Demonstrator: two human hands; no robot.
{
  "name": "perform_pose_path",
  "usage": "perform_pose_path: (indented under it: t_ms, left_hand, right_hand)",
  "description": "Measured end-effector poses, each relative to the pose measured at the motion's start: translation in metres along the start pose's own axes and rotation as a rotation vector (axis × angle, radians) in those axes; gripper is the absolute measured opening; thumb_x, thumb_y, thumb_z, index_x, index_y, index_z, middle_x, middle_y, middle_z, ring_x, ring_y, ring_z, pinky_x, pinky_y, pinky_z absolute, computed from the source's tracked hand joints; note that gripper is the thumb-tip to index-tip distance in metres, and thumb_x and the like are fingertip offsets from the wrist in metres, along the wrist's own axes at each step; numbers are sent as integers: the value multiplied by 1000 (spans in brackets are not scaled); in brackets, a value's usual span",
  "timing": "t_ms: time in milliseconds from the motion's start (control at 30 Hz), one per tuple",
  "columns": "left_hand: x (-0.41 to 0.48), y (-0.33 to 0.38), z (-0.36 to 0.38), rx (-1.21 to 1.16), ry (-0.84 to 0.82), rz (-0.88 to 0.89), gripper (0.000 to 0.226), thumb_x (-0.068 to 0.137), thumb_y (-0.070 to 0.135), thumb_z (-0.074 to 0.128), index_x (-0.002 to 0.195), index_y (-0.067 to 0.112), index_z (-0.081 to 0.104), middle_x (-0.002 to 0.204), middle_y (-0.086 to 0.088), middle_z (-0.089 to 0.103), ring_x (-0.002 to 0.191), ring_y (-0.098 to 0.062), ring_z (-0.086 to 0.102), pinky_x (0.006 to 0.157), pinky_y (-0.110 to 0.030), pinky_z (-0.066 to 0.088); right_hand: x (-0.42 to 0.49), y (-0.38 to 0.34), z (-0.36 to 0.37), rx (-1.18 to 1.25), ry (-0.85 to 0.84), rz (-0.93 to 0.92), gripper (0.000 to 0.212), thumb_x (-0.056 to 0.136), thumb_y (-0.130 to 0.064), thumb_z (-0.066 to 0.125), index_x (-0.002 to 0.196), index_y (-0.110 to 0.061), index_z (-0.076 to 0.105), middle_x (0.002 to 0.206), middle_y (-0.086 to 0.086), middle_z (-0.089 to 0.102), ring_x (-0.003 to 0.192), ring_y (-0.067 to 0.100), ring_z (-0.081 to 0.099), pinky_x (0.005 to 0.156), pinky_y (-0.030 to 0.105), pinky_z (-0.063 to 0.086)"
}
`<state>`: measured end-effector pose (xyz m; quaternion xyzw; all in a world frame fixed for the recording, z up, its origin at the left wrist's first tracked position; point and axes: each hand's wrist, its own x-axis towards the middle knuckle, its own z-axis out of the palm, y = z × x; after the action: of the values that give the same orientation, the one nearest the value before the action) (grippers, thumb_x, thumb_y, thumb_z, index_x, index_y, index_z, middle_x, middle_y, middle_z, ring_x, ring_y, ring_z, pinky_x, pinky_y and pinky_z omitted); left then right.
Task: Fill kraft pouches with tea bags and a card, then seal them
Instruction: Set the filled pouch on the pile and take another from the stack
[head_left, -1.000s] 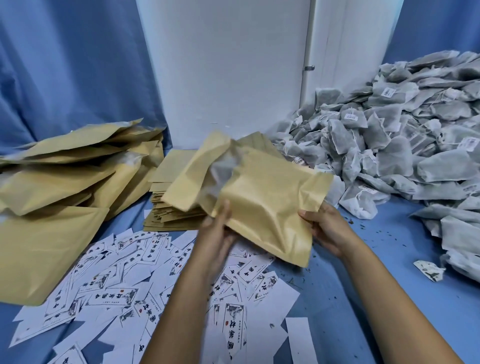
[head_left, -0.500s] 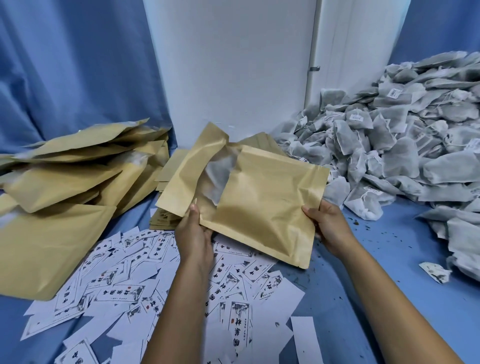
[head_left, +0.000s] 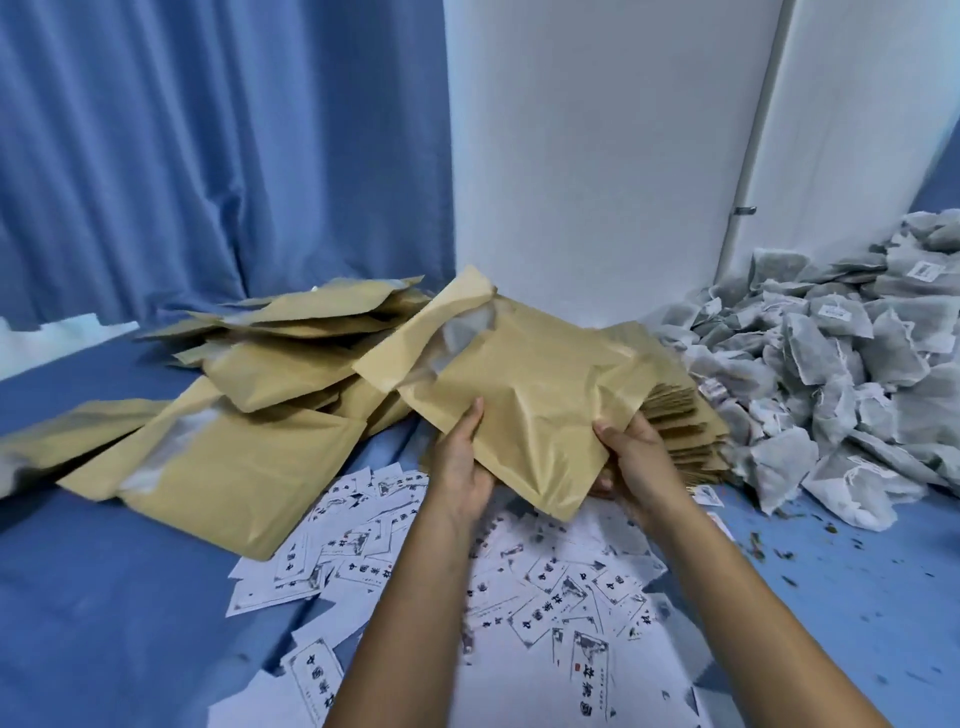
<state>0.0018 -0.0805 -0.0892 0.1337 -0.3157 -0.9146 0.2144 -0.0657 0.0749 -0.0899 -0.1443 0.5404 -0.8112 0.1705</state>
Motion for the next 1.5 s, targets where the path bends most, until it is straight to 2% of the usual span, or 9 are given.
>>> perform_pose_path:
  t_ms: [200, 367, 500, 600, 767, 967, 1200, 1367, 1500]
  left_hand:
    - [-14, 46, -32, 164, -13, -12, 40, 91, 9, 57, 129, -2, 53, 107, -15, 69, 85, -21, 70, 62, -30, 57]
    - [19, 161, -3, -75, -176, 198, 40, 100, 34, 41, 124, 5, 53, 130, -19, 56, 120, -33, 53, 105, -48, 39]
    - [48, 197, -16, 199, 5, 81, 63, 93, 57, 41, 140, 15, 33, 147, -23, 33, 130, -41, 40, 109, -53, 30]
    - [54, 168, -41, 517, 132, -98, 82, 91, 56, 47, 149, 9, 12, 145, -27, 30, 124, -40, 48, 97, -51, 40]
    - [62, 123, -54, 616, 59, -207, 62, 97, 45, 44, 140, 2, 33, 133, -19, 52, 115, -30, 56, 97, -43, 44]
    - [60, 85, -39, 901, 162, -131, 48, 94, 38, 55, 127, 3, 51, 116, -13, 61, 82, -21, 60, 76, -34, 52]
    - [60, 67, -37, 1195, 340, 45, 60, 89, 12, 65, 138, -5, 35, 127, -17, 52, 108, -31, 60, 93, -43, 51]
    - [43, 65, -35, 1391, 285, -376, 7, 95, 4, 53, 101, 2, 50, 69, -8, 68, 40, -11, 60, 37, -22, 45]
    - [32, 57, -21, 1806, 146, -667, 15, 97, 18, 49, 95, 6, 57, 78, -1, 73, 57, -7, 67, 71, -19, 56]
  right_hand:
    - [20, 19, 97, 107, -45, 41, 32, 99, 1, 37, 124, -15, 50, 94, 4, 63, 62, 8, 62, 41, 21, 50]
    - [54, -14, 194, 480, -380, 109, 38, 101, -13, 39, 139, -8, 40, 138, 10, 49, 126, 22, 47, 110, 33, 37]
    - [80, -12, 181, -800, -395, -279, 54, 91, -18, 59, 140, -10, 37, 145, 10, 41, 125, 18, 45, 102, 16, 37]
    - [95, 8, 121, -1743, -217, -193, 76, 90, -37, 57, 149, -9, 17, 157, 18, 10, 145, 31, 11, 117, 40, 17]
    - [84, 42, 66, -2213, -108, -125, 62, 98, -47, 29, 142, -3, 31, 140, 23, 44, 132, 34, 39, 114, 45, 16]
    - [67, 32, 55, -2216, -153, -502, 23, 87, -3, 42, 100, -12, 58, 95, 6, 68, 89, 25, 61, 94, 33, 33]
    - [28, 35, 16, -1589, 24, -639, 21, 93, -23, 51, 94, -17, 70, 111, -1, 68, 101, 19, 54, 92, 31, 36]
    - [29, -6, -45, -1209, 655, -102, 62, 80, -17, 69, 132, 1, 39, 136, 24, 43, 123, 40, 42, 100, 47, 37]
    - [25, -10, -82, -685, 502, 110, 33, 75, -14, 78, 98, 1, 58, 105, 20, 63, 88, 30, 61, 73, 38, 49]
